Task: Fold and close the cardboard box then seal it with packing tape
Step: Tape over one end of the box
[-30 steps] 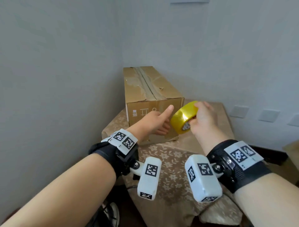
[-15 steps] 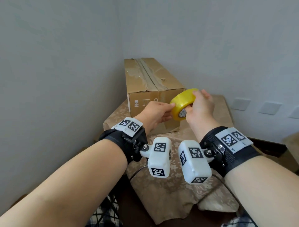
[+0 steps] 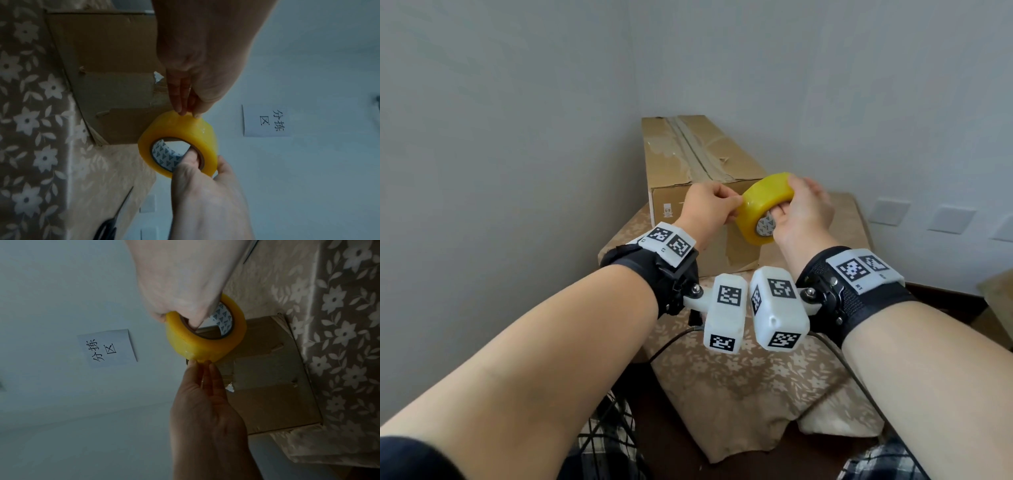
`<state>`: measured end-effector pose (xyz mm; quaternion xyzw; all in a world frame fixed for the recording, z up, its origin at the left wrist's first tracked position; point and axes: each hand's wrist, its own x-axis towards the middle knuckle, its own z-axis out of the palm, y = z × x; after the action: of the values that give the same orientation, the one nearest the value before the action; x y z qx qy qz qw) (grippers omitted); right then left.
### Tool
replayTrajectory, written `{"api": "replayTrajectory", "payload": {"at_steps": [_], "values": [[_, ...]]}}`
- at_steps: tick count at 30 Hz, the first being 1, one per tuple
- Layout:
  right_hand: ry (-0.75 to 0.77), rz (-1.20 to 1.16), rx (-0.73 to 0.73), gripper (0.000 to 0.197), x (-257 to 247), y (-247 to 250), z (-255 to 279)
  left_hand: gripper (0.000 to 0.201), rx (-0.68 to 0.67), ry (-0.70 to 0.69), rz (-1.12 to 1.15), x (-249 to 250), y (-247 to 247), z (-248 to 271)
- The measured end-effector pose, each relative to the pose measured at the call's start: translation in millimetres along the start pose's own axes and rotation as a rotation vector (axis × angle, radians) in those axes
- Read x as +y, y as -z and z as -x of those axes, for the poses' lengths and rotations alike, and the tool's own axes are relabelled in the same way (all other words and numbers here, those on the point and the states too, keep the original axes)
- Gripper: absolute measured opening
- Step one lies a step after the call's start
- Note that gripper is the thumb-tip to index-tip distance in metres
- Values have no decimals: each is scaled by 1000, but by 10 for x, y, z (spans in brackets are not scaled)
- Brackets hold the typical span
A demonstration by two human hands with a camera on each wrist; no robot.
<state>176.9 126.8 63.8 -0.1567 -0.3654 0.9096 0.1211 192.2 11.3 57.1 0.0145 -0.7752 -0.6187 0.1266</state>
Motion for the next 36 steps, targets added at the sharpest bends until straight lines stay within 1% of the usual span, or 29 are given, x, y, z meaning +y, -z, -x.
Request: {"api": "replayTrajectory", "payload": {"at_steps": [2, 4, 5, 6, 7, 9, 10, 11, 12, 13, 14, 15, 16, 17, 18, 19, 20, 22, 24, 26, 27, 28, 29, 30, 31, 32, 34, 36], "values": [[-11, -21, -15, 33, -11, 35, 4, 16, -50, -24, -80, 6, 1, -4], [-35, -21, -58, 30, -41, 83, -4, 11, -78, -43, -135, 9, 21, 14], [-44, -4, -87, 28, -69, 108, -8, 6, -89, -68, -137, 6, 43, 36], [-52, 11, -115, 25, -104, 130, -19, 6, -110, -106, -141, -4, 76, 61], [-61, 14, -137, 24, -140, 146, -32, 23, -157, -153, -161, -21, 114, 80], [-68, 3, -164, 21, -215, 157, -36, 63, -314, -233, -252, -44, 169, 114], [-75, 2, -173, 20, -245, 155, -32, 75, -372, -260, -305, -37, 179, 138], [-80, 16, -188, 18, -284, 148, -21, 80, -395, -289, -354, -25, 172, 150], [-85, 53, -212, 18, -317, 148, -11, 77, -380, -320, -398, -24, 160, 151], [-85, 105, -238, 18, -358, 150, 1, 70, -342, -359, -438, -5, 143, 160], [-47, 215, -252, 20, -398, 171, -14, 61, -300, -384, -456, 12, 141, 169], [40, 411, -255, 23, -454, 202, -33, 53, -276, -376, -442, 17, 153, 161], [180, 666, -259, 29, -502, 245, -83, 48, -283, -338, -397, 8, 178, 137], [334, 898, -275, 39, -546, 286, -98, 46, -324, -287, -343, 1, 215, 120], [449, 1049, -323, 48, -563, 317, -112, 46, -376, -251, -308, -15, 250, 98], [496, 1133, -396, 55, -569, 335, -99, 47, -425, -237, -299, -22, 277, 86], [486, 1159, -481, 59, -557, 335, -70, 47, -476, -238, -299, -33, 290, 70], [393, 1157, -633, 58, -523, 337, -56, 50, -533, -252, -305, -40, 282, 68], [268, 1130, -737, 66, -526, 371, -97, 52, -497, -265, -269, -67, 285, 65], [188, 1124, -795, 79, -518, 454, -171, 46, -361, -301, -198, -105, 309, 69], [171, 1123, -824, 80, -504, 492, -192, 39, -273, -324, -171, -110, 315, 78], [185, 1153, -840, 74, -478, 522, -202, 32, -197, -331, -153, -116, 310, 73], [209, 1185, -860, 61, -444, 540, -187, 26, -161, -314, -143, -103, 295, 78], [225, 1205, -874, 48, -407, 554, -171, 25, -163, -270, -141, -85, 262, 80], [236, 1201, -874, 39, -369, 560, -167, 30, -193, -219, -165, -62, 219, 100], [256, 1203, -869, 34, -343, 563, -169, 37, -223, -193, -212, -51, 176, 111], [352, 1269, -852, 34, -298, 542, -171, 44, -242, -234, -279, -42, 99, 132], [440, 1309, -848, 36, -262, 510, -159, 43, -196, -293, -250, -43, 46, 136]]}}
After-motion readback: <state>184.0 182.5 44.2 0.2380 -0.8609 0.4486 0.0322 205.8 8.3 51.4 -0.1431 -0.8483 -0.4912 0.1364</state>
